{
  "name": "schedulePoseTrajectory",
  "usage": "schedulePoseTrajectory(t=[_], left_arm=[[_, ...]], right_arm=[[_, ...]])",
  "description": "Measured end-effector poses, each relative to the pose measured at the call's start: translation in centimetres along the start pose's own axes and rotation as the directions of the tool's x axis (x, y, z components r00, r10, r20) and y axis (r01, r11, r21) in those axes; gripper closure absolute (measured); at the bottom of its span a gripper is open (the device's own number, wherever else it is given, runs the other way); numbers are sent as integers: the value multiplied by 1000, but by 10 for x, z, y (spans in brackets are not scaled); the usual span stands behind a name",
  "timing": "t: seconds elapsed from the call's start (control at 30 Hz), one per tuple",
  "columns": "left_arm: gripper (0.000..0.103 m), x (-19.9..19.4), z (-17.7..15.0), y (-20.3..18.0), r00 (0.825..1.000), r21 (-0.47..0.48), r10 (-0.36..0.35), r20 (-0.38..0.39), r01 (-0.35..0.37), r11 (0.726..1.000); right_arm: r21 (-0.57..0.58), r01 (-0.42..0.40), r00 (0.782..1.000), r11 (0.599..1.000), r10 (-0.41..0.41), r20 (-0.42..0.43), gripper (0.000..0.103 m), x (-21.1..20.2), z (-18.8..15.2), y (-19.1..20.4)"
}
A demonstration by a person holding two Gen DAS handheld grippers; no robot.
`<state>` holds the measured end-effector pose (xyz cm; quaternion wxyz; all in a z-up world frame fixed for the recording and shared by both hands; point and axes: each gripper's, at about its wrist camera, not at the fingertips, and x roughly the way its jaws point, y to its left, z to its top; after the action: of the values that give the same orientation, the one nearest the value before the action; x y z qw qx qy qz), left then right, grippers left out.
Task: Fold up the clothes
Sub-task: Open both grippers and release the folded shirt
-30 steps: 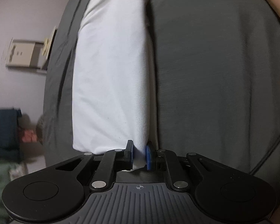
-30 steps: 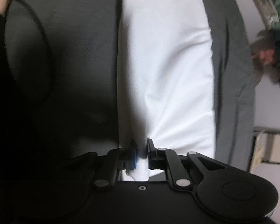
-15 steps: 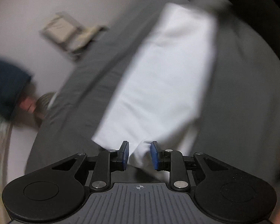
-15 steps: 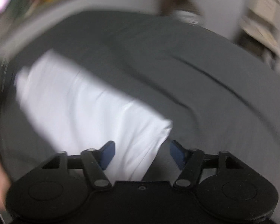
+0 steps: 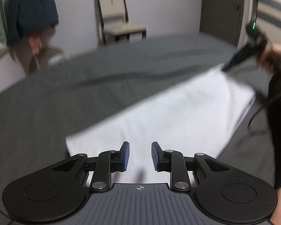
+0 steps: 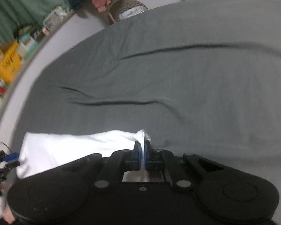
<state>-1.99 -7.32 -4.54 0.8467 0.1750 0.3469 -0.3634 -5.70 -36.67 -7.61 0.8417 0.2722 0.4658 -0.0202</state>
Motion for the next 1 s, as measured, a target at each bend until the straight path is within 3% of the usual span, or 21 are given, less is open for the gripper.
schedulePoseTrajectory(t=[0.07,0.17,0.3,0.33,0.37,0.4,0.7,0.73,0.83,0.87,1.0], left_arm=[[77,10,-12,1,999,-11,2,-46,-3,1000],[77,18,-23,-1,996,-30,-10,-84,8,1000],[77,18,-26,-2,992,-53,-55,-110,50,997],[77,18,-27,-3,991,-59,-66,-116,60,996],[77,18,-27,-2,990,-64,-74,-121,67,996],[77,19,-27,-1,989,-68,-81,-125,73,995],[77,-5,-32,-5,982,-34,-100,-158,95,995],[77,-8,-32,-5,983,-31,-97,-156,94,995],[77,-15,-25,-6,990,-50,-104,-94,100,994],[77,-11,-18,-13,992,-50,-108,-71,105,993],[76,4,11,-38,992,-50,-123,18,124,991]], right_arm=[[-11,-6,999,1000,6,-41,97,-2,-2,4],[-35,-11,996,999,8,-94,75,-7,-7,11],[-61,-26,985,998,16,-173,76,-12,-14,20],[-56,-43,977,997,31,-211,82,-10,-17,21],[-60,-49,971,997,33,-238,97,-6,-20,22],[-64,-54,964,997,35,-265,99,-3,-23,23],[-192,21,926,981,-91,-366,98,4,-27,34],[-200,29,926,979,-102,-364,90,3,-26,35],[-166,36,959,986,-81,-273,47,-7,-24,38],[-149,32,969,988,-67,-237,39,-11,-24,38],[34,-18,988,999,23,-156,39,-14,-20,21]])
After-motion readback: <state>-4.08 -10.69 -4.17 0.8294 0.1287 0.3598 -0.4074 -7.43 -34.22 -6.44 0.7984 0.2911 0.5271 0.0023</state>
